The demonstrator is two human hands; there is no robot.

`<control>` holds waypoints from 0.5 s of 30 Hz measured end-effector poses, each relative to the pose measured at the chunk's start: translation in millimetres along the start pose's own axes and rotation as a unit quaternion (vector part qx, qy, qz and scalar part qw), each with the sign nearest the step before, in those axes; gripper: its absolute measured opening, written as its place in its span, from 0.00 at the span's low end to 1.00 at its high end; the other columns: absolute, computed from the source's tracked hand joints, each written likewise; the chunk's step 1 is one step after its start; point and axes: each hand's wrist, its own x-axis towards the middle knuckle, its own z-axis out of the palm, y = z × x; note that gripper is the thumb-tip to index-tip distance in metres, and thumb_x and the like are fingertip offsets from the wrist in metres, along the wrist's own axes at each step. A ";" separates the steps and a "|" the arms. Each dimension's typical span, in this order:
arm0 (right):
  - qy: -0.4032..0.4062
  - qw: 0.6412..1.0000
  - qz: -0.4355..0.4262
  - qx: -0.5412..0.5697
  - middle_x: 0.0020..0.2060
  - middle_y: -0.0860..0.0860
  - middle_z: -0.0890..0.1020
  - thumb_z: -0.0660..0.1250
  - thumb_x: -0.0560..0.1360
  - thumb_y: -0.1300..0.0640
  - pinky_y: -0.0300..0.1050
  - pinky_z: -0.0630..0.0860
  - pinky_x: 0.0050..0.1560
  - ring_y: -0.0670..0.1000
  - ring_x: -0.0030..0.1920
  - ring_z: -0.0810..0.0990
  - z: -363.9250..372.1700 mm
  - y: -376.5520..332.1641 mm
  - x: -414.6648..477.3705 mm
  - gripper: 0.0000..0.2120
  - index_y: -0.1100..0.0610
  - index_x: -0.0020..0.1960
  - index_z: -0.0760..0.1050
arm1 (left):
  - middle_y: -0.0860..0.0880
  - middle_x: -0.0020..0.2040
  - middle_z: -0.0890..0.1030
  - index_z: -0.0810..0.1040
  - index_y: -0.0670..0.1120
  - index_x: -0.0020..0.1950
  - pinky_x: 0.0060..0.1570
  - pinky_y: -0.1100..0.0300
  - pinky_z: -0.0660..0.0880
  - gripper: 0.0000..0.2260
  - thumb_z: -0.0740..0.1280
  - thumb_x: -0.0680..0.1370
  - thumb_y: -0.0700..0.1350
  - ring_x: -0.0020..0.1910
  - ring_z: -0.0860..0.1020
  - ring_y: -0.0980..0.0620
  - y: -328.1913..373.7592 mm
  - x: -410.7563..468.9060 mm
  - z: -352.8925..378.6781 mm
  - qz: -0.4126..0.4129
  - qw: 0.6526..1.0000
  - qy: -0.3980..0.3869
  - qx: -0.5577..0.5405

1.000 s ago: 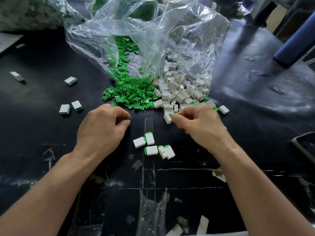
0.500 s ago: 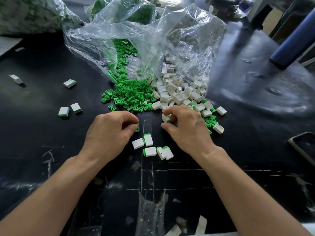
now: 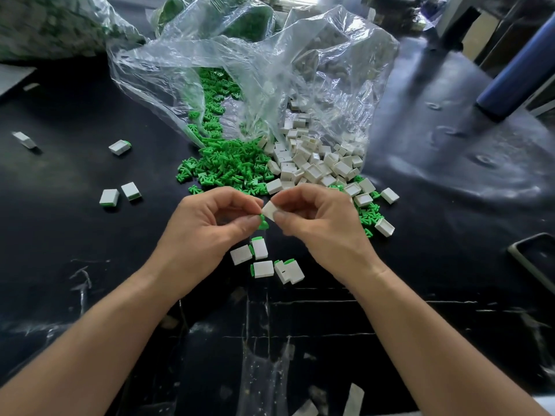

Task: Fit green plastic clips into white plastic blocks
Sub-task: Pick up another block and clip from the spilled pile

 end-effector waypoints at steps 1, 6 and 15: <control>-0.007 1.000 -0.005 0.014 0.35 0.45 0.82 0.72 0.70 0.63 0.38 0.78 0.41 0.42 0.36 0.80 2.9 -0.7 -0.8 0.09 0.49 0.40 0.78 | 0.53 0.42 0.84 0.79 0.45 0.37 0.38 0.69 0.76 0.06 0.69 0.68 0.35 0.39 0.81 0.59 1.4 -1.0 1.5 0.001 1.000 -0.011 -0.026; -0.008 0.998 -0.002 0.066 0.35 0.47 0.81 0.71 0.69 0.67 0.46 0.81 0.43 0.47 0.37 0.81 9.1 -1.4 -2.4 0.11 0.51 0.38 0.77 | 0.53 0.38 0.84 0.79 0.44 0.39 0.39 0.61 0.80 0.04 0.68 0.65 0.40 0.36 0.81 0.55 2.1 -1.6 3.4 -0.002 0.999 -0.010 -0.045; -0.030 0.996 -0.013 0.086 0.38 0.50 0.83 0.72 0.69 0.66 0.44 0.80 0.47 0.47 0.40 0.83 12.3 -4.5 -5.7 0.10 0.52 0.43 0.78 | 0.48 0.31 0.82 0.80 0.42 0.38 0.34 0.65 0.78 0.04 0.69 0.64 0.40 0.31 0.81 0.54 3.6 -2.1 4.8 -0.031 0.994 0.053 -0.094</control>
